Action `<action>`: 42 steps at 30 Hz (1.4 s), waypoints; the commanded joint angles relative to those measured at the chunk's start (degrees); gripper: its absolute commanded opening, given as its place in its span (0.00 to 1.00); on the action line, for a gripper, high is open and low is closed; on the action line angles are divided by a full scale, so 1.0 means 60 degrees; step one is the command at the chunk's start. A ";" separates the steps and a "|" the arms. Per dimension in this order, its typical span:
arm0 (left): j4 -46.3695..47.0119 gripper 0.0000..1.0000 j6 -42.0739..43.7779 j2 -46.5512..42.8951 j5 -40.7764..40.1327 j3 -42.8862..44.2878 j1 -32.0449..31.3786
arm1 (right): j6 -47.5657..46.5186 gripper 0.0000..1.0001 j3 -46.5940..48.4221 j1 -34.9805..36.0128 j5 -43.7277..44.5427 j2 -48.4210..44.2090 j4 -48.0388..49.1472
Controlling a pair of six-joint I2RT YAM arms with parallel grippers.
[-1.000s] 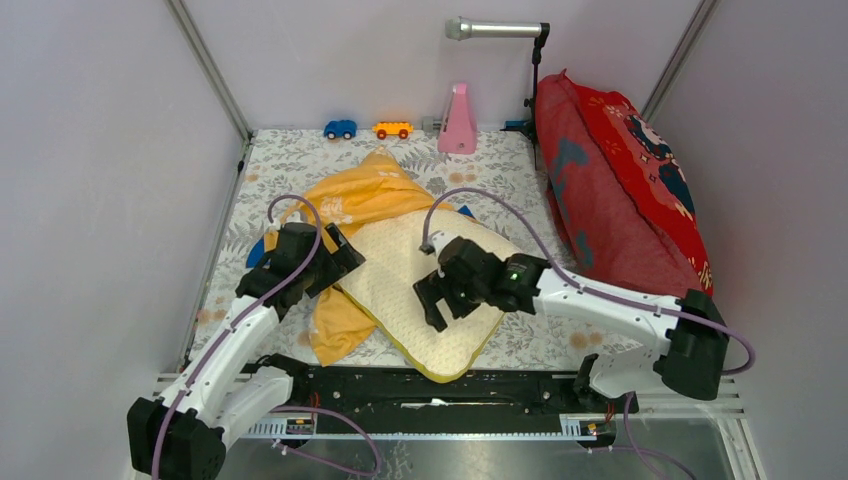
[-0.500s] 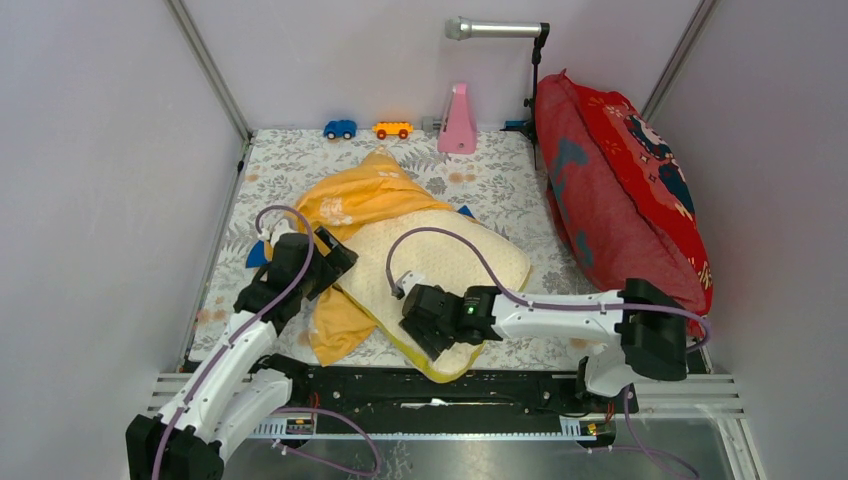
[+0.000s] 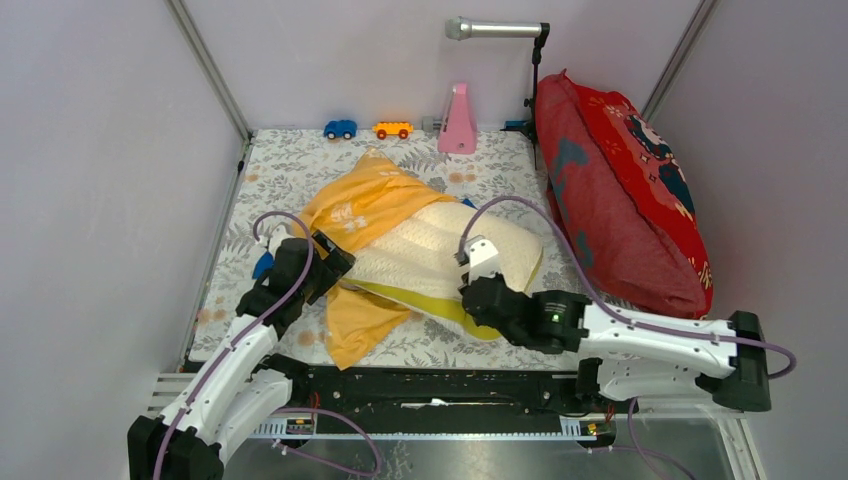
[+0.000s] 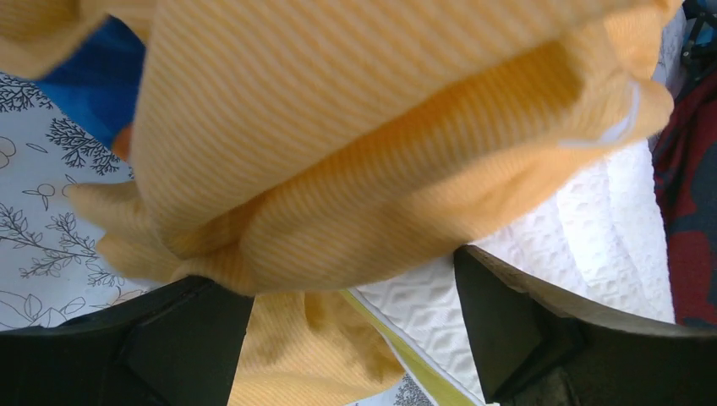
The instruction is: Remove the pillowcase from the pillow
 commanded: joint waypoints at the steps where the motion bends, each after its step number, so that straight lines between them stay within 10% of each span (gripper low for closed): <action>1: 0.0177 0.92 -0.0215 -0.0166 -0.0671 0.0285 0.0001 | 0.0340 0.00 -0.0215 -0.0103 0.1440 -0.1018 0.0131; 7: 0.1097 0.84 -0.0517 0.0028 -0.0327 -0.0129 0.0002 | 0.0392 0.00 -0.0384 -0.0109 0.1253 -0.1393 0.0079; 25: 0.3855 0.00 -0.1182 0.2860 -0.0502 -0.1152 0.2261 | 0.1056 0.00 0.1964 -0.0109 0.2854 -0.4554 -0.2637; 42: 0.2475 0.00 -0.2219 0.2759 -0.2672 -0.0048 0.3364 | 0.0695 0.00 0.3054 -0.0094 0.3596 -0.5737 -0.2960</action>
